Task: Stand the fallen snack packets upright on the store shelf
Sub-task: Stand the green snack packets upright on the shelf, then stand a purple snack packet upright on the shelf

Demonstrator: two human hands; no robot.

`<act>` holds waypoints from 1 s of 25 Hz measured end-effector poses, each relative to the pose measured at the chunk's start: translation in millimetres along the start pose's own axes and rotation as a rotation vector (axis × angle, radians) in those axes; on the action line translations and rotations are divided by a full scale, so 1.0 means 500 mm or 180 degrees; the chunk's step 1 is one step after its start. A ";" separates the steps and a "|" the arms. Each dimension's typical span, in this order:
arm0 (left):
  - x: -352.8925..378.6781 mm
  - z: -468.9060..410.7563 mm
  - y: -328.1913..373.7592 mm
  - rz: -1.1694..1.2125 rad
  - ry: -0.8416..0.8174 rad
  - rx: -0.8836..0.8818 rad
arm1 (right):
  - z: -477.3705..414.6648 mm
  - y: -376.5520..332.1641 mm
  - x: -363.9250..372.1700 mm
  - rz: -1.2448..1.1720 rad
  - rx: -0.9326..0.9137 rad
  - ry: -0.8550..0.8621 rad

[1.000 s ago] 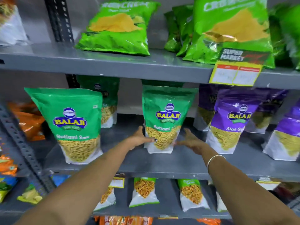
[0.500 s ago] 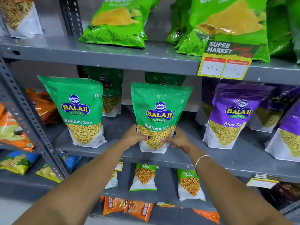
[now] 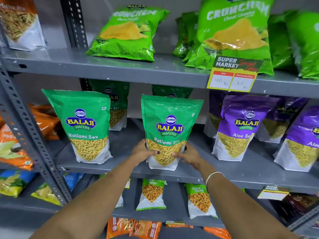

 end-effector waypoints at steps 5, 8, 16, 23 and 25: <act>0.007 -0.004 0.007 -0.0011 0.0025 0.0009 | -0.017 0.006 -0.008 0.0014 0.0043 -0.0023; 0.008 -0.001 0.006 -0.0025 0.0076 -0.0016 | -0.019 0.005 -0.009 0.0095 0.0104 -0.0033; 0.011 -0.007 0.004 -0.0104 -0.0166 -0.0019 | -0.027 0.007 -0.012 0.0231 0.0143 0.0007; -0.031 0.059 0.098 -0.2111 0.1242 0.1968 | -0.027 0.055 -0.134 0.0998 0.0577 0.0532; 0.040 0.087 0.157 -0.2444 0.1045 0.2945 | -0.017 0.085 -0.206 0.1198 0.0950 0.0537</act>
Point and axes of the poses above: each hand's wrist, its own z-axis away from the middle knuckle, its own x-axis out of the palm, y = z × x, the point moved 7 cm from there along -z, towards the middle knuckle, and after that the axes turned 14 degrees about x, right-handed, at the moved point
